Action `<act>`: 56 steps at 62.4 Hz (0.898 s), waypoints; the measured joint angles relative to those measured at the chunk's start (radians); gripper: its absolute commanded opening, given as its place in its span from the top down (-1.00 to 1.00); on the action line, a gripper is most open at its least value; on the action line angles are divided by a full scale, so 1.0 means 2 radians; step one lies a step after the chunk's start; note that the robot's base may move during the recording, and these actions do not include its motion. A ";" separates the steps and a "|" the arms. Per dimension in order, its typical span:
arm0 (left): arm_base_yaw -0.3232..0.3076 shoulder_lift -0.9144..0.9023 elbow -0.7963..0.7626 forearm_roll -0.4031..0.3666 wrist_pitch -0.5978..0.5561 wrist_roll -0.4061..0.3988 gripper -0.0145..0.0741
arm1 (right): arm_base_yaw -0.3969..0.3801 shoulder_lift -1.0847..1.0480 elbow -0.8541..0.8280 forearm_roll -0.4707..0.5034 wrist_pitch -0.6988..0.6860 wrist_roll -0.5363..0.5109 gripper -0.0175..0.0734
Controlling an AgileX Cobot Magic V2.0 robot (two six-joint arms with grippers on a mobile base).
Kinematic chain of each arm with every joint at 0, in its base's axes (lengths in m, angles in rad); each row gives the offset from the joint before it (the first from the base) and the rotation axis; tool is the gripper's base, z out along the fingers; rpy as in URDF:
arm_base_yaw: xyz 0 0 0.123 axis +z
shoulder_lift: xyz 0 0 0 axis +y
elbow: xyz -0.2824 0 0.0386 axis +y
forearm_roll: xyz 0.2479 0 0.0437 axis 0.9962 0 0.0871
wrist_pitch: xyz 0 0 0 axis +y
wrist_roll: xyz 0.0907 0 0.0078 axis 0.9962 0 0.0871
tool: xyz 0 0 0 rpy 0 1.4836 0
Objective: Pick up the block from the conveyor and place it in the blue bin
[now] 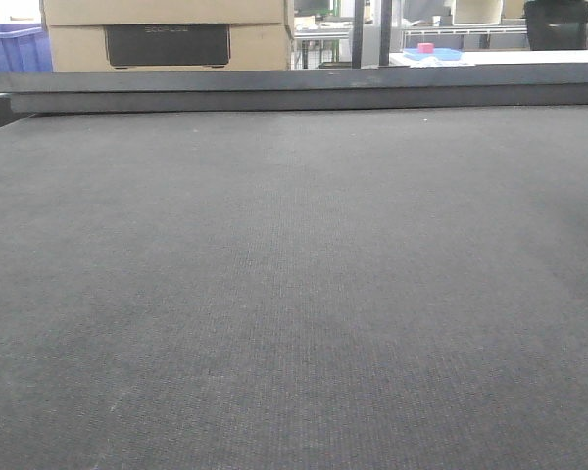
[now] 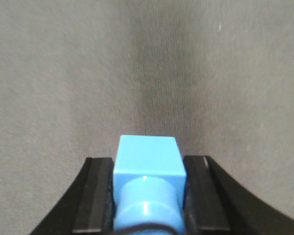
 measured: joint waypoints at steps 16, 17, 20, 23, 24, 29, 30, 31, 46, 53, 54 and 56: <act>0.000 -0.121 -0.001 -0.012 -0.099 0.052 0.92 | 0.014 -0.077 0.069 0.022 -0.112 -0.052 0.97; 0.000 -0.129 -0.001 -0.012 -0.107 0.053 0.92 | 0.014 -0.080 0.075 0.022 -0.119 -0.054 0.97; 0.000 -0.156 -0.001 -0.015 -0.138 0.054 0.92 | 0.021 -0.104 0.097 0.023 -0.146 -0.055 0.97; -0.001 -0.179 -0.001 -0.015 -0.163 0.054 0.92 | 0.026 -0.131 0.115 0.024 -0.170 -0.056 0.97; -0.001 -0.187 -0.001 -0.015 -0.171 0.054 0.92 | 0.027 -0.140 0.121 0.024 -0.179 -0.057 0.97; -0.001 -0.227 -0.001 -0.018 -0.211 0.055 0.92 | 0.030 -0.187 0.148 0.025 -0.219 -0.057 0.97; -0.001 -0.234 -0.001 -0.019 -0.217 0.055 0.92 | 0.031 -0.195 0.151 0.025 -0.225 -0.057 0.97; -0.001 -0.240 -0.001 -0.020 -0.222 0.059 0.92 | 0.031 -0.204 0.154 0.025 -0.232 -0.057 0.97; -0.001 -0.327 -0.001 -0.021 -0.247 0.059 0.92 | 0.031 -0.344 0.162 0.026 -0.334 -0.057 0.97; -0.001 -0.356 -0.001 -0.015 -0.239 0.059 0.92 | 0.032 -0.387 0.162 0.026 -0.359 -0.057 0.97; -0.001 -0.359 -0.001 -0.015 -0.238 0.059 0.92 | 0.032 -0.393 0.162 0.026 -0.359 -0.057 0.97; -0.001 -0.364 -0.001 -0.015 -0.237 0.059 0.92 | 0.032 -0.400 0.162 0.026 -0.359 -0.057 0.97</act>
